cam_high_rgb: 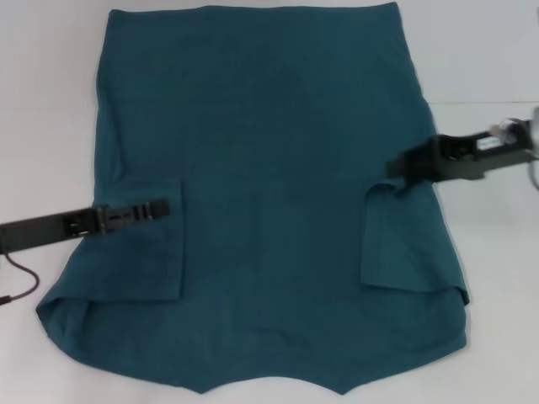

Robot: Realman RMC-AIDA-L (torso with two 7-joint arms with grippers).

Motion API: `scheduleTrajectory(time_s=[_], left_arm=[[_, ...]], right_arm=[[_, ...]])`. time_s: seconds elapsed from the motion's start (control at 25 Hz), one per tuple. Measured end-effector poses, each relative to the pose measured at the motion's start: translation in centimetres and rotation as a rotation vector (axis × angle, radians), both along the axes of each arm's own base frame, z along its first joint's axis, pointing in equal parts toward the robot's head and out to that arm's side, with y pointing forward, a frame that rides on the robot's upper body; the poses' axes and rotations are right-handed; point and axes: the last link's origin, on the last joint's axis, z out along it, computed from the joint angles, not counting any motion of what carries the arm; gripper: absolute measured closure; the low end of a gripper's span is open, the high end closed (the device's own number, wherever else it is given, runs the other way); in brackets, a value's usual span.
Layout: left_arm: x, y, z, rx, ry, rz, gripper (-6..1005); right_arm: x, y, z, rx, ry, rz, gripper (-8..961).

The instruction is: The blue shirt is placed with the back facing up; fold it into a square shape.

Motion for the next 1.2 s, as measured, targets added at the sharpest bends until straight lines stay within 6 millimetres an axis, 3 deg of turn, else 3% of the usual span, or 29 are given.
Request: scheduleTrajectory(time_s=[0.16,0.28,0.48,0.84,1.2], left_arm=[[-0.7,-0.9,1.8,-0.104,-0.116,0.194,156],[-1.7,-2.8,3.9,-0.171,-0.202,0.295,156],[-3.3,-4.3,5.3,-0.160,-0.216,0.392,157],[-6.1,-4.8,5.6,-0.114,-0.068,0.503,162],[-8.4,-4.7,4.9,-0.026,-0.066,0.601,168]], right_arm=[[0.8,-1.9,2.9,-0.031,0.006,0.023,515],[1.0,-2.4,3.6,-0.035,0.023,0.020,518],[1.7,-2.9,4.1,-0.030,0.046,0.014,521],[1.5,-2.8,3.4,-0.025,0.047,0.034,520],[1.6,-2.7,3.3,0.001,0.062,0.026,519]])
